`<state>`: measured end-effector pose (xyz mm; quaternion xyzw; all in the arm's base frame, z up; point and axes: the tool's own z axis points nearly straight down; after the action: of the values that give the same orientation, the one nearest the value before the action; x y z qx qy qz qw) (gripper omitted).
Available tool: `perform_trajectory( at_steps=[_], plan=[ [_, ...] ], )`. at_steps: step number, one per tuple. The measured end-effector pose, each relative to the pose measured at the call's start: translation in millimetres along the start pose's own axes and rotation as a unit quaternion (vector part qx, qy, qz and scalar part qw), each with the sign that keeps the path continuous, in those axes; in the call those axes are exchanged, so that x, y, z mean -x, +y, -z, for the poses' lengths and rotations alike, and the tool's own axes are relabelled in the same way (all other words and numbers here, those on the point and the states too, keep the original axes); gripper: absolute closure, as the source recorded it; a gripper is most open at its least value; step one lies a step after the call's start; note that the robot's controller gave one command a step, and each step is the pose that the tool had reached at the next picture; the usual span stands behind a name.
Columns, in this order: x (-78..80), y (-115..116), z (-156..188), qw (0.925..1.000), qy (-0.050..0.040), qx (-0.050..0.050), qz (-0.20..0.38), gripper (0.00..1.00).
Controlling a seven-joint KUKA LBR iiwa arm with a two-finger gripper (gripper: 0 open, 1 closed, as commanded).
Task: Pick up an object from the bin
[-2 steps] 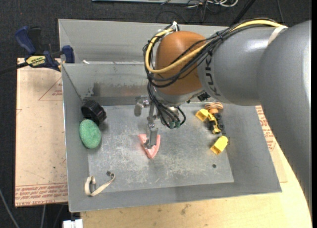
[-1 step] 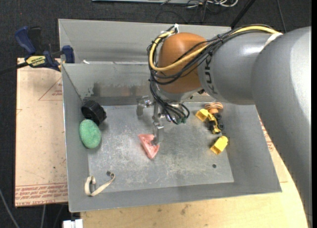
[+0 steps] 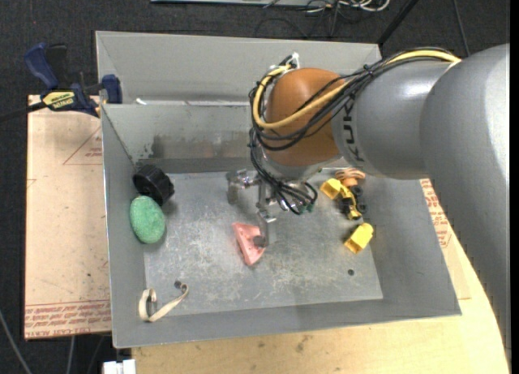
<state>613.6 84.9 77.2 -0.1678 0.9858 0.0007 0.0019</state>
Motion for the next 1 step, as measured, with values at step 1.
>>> perform_trajectory(
  at_steps=[1],
  plan=[
    [1.9, -14.5, -4.4, 0.9975, 0.0012, 0.000, 0.071, 0.00]
  ],
)
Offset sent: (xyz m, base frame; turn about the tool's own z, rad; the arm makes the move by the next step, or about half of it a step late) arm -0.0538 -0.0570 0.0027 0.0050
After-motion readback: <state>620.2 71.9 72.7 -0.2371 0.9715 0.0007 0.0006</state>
